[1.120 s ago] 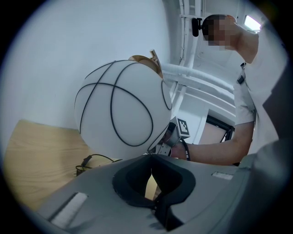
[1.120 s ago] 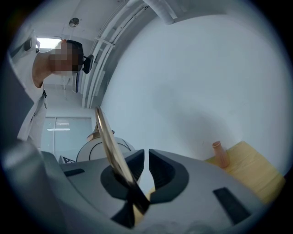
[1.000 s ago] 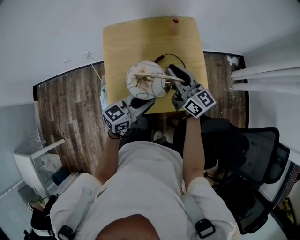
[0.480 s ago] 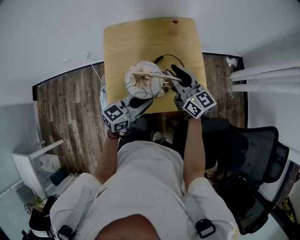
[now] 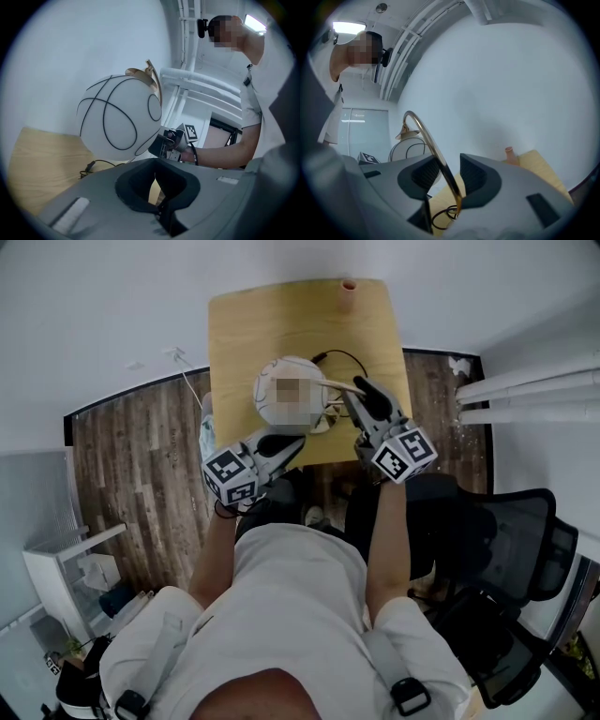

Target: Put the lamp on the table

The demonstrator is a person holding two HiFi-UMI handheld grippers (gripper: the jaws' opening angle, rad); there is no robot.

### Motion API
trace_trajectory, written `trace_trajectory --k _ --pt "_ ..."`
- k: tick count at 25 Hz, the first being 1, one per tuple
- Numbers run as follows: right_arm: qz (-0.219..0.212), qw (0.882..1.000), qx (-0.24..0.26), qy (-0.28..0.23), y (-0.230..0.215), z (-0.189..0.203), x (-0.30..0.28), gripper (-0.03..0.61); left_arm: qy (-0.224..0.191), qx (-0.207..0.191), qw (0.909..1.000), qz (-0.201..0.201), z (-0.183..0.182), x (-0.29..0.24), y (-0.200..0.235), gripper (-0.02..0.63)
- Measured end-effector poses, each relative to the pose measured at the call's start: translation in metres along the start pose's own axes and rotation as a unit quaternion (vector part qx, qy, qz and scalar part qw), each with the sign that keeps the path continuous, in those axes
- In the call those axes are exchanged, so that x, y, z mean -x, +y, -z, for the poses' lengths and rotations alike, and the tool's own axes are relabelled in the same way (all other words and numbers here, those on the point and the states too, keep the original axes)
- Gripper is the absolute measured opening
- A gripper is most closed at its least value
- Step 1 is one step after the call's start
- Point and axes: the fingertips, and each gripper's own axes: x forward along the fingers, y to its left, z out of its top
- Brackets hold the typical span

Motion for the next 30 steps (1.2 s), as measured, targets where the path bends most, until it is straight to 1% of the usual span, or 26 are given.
trace_trajectory --k 4,8,12,13,14,16,17,18,19,21,22,26,30 --pt "0.009 1.0 0.002 0.0 0.002 0.003 0.012 0.133 -0.004 -0.003 1.0 0.0 0.0 0.003 -0.006 0.0" --pt "0.023 1.0 0.002 -0.004 0.007 0.004 0.027 0.132 -0.018 -0.004 0.9998 -0.004 -0.005 0.01 -0.015 0.0" --pt "0.033 0.999 0.0 -0.015 0.011 0.001 0.045 0.132 -0.023 -0.017 0.9995 -0.01 -0.009 0.014 -0.025 0.0" --pt "0.034 0.999 0.002 -0.016 0.012 0.0 0.05 0.126 -0.024 -0.021 0.9994 -0.012 -0.01 0.015 -0.027 0.0" --pt "0.035 0.999 0.005 -0.016 0.014 0.0 0.053 0.102 -0.026 -0.023 0.9993 -0.015 -0.011 0.016 -0.028 0.0" --pt "0.036 0.999 0.012 -0.014 0.019 0.0 0.06 0.074 -0.03 -0.028 0.9989 -0.022 -0.013 0.019 -0.031 0.0" --pt "0.035 0.999 0.017 -0.012 0.023 -0.001 0.063 0.071 -0.032 -0.03 0.9987 -0.026 -0.014 0.021 -0.033 0.0" --pt "0.033 0.999 0.021 -0.01 0.027 -0.002 0.065 0.054 -0.034 -0.031 0.9985 -0.03 -0.015 0.023 -0.035 0.0" --pt "0.03 0.999 0.026 -0.008 0.033 -0.003 0.067 0.022 -0.037 -0.032 0.9982 -0.034 -0.017 0.026 -0.036 0.0" --pt "0.019 0.999 0.035 -0.004 0.044 -0.005 0.068 0.005 -0.043 -0.035 0.9975 -0.044 -0.022 0.03 -0.039 0.0" --pt "0.012 0.999 0.038 -0.002 0.051 -0.007 0.068 -0.014 -0.045 -0.038 0.9971 -0.049 -0.024 0.032 -0.039 0.0" --pt "-0.014 0.999 0.048 -0.002 0.079 -0.015 0.066 -0.014 -0.055 -0.047 0.9952 -0.067 -0.034 0.04 -0.042 0.0" --pt "-0.034 0.998 0.054 -0.004 0.1 -0.02 0.066 -0.014 -0.064 -0.056 0.9935 -0.076 -0.043 0.046 -0.045 0.0"
